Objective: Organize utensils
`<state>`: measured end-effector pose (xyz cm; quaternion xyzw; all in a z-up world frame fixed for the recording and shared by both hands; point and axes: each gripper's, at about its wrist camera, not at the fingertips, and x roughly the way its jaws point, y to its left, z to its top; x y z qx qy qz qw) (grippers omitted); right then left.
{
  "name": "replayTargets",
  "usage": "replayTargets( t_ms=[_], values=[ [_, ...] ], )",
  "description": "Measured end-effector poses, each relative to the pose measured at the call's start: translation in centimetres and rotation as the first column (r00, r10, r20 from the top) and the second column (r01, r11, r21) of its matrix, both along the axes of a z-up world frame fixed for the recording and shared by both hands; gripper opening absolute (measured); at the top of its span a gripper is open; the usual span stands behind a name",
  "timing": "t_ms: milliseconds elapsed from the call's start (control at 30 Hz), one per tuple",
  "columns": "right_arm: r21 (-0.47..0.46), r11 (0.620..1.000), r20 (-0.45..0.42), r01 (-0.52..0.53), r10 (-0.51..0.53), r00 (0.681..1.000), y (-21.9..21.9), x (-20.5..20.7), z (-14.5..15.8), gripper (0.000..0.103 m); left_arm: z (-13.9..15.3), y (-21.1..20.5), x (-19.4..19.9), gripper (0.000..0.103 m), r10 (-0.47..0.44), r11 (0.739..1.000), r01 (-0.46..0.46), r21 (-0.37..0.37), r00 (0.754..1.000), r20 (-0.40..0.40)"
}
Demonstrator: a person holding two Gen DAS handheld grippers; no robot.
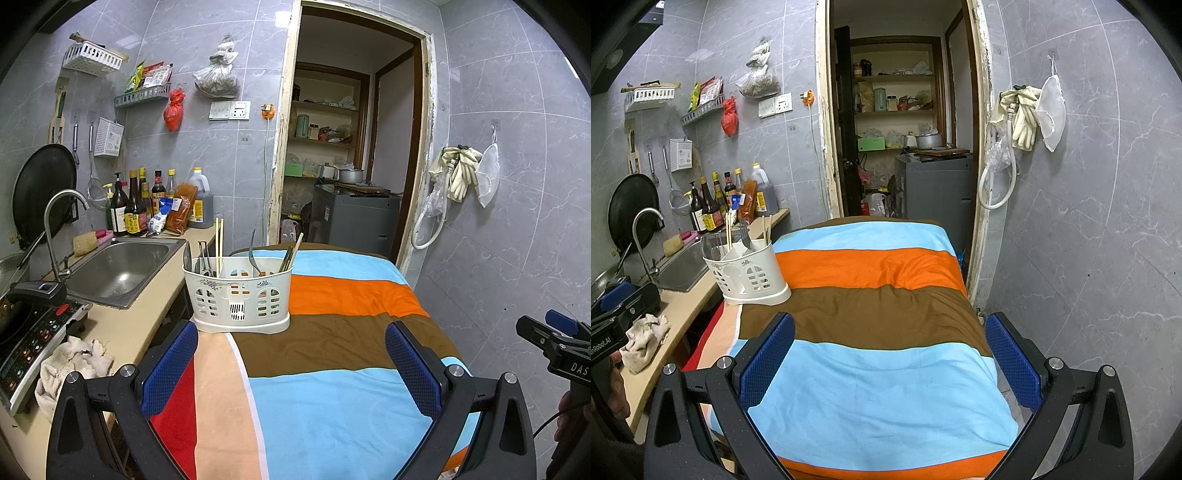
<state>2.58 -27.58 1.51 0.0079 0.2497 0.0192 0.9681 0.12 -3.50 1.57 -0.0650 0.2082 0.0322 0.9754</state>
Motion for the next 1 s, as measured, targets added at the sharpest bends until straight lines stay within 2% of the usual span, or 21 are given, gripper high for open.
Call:
replayTargets(
  t_ms=[1000],
  values=[
    [0.001, 1.0, 0.0, 0.0, 0.0, 1.0, -0.13, -0.03, 0.03, 0.101, 0.01, 0.03, -0.05, 0.102, 0.007, 1.0, -0.007, 0.008, 1.0, -0.006]
  ],
)
